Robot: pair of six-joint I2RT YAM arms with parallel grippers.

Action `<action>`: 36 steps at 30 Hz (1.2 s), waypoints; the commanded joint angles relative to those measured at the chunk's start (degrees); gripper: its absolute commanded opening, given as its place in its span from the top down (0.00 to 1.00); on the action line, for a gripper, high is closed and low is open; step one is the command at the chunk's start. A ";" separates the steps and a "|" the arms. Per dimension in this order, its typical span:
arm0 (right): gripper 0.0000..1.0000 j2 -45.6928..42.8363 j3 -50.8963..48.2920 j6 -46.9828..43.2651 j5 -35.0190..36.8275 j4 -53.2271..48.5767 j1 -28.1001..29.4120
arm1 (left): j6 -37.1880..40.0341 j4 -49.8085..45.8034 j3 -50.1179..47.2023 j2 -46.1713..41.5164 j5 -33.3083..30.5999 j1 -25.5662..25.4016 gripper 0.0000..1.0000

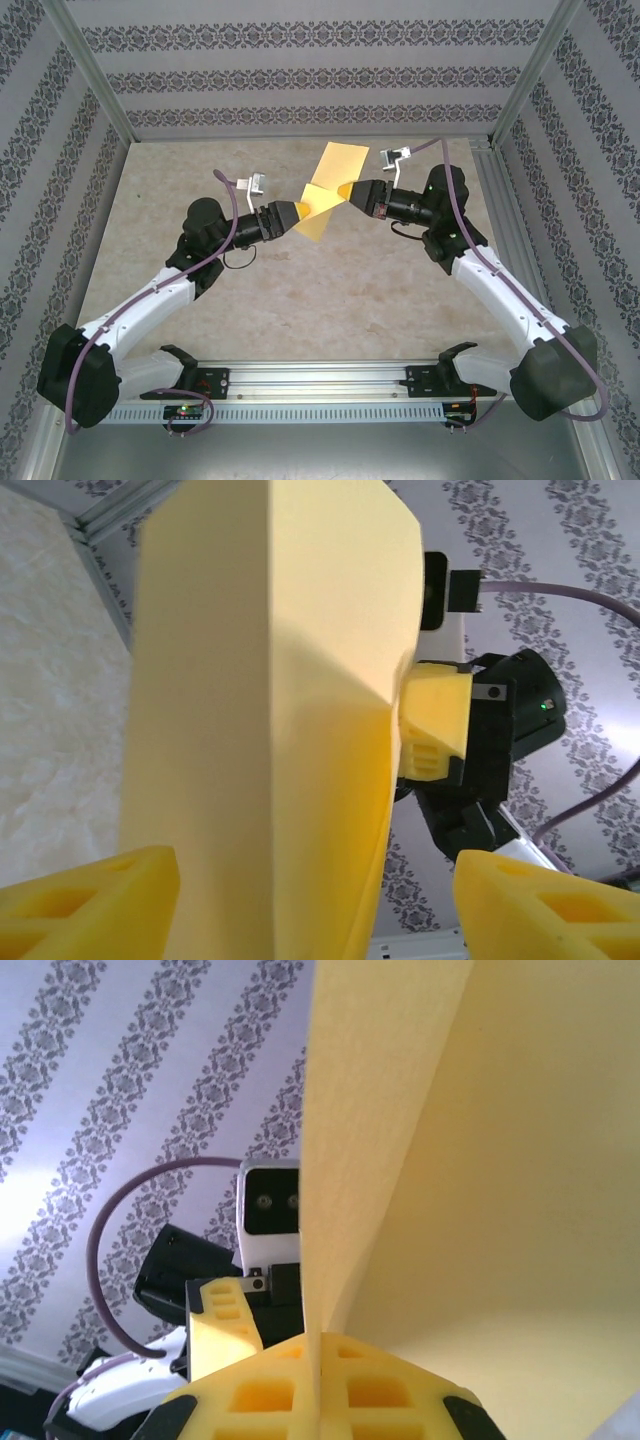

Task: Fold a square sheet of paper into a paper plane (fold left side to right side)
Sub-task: Turn over the paper at the center of the table.

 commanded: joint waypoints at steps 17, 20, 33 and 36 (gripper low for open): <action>0.91 0.62 1.42 0.90 -1.14 3.73 0.60 | 0.62 4.07 1.63 -2.01 1.55 -0.73 0.82; 0.85 0.28 1.27 -0.11 -0.92 2.22 0.21 | 1.51 2.47 1.82 -2.07 1.32 -0.73 0.87; 0.63 -5.09 3.46 -22.62 15.91 -38.00 -8.93 | 34.84 -51.72 12.01 -7.81 -28.50 -4.84 1.00; 0.60 -5.15 4.07 -27.16 23.67 -46.19 -9.37 | 39.72 -64.03 16.31 -5.09 -43.48 -10.02 1.00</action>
